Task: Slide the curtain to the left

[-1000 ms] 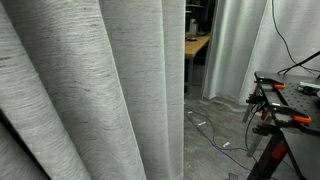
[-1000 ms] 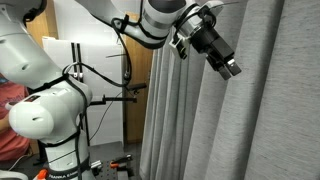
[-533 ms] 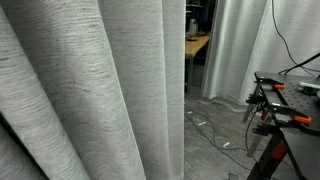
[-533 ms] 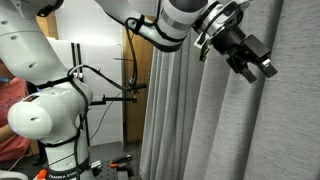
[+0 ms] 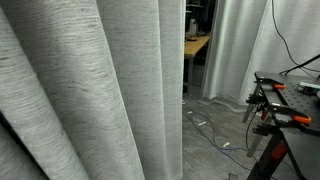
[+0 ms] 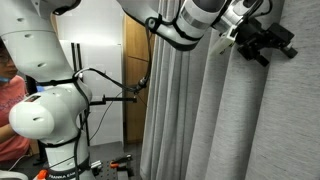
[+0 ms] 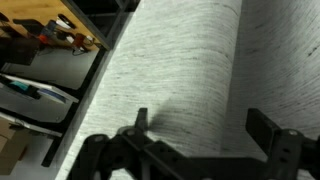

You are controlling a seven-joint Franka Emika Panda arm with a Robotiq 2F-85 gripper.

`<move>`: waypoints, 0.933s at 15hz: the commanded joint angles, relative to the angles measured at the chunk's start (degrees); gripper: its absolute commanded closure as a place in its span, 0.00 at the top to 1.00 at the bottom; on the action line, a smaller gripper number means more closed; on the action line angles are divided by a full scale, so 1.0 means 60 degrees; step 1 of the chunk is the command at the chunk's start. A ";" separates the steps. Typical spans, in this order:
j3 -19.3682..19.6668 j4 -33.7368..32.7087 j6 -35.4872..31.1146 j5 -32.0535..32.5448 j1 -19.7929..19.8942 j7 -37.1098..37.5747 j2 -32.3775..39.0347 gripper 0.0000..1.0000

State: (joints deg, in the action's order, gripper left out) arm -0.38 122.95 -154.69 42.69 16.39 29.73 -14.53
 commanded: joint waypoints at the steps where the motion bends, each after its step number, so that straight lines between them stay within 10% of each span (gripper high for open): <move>1: 0.0059 -0.0525 -0.0503 -0.0086 -0.0107 -0.0246 0.0494 1.00; 10: 0.0216 -0.0402 -0.0199 0.0999 0.0989 0.0719 0.0222 1.00; 11: 0.0250 -0.0412 -0.0198 0.0972 0.1065 0.0729 0.0245 0.75; 14: 0.0269 -0.0415 -0.0202 0.0932 0.1240 0.0704 0.0278 0.58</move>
State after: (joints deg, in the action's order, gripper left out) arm 1.36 120.84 -156.27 46.51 22.78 31.75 -12.72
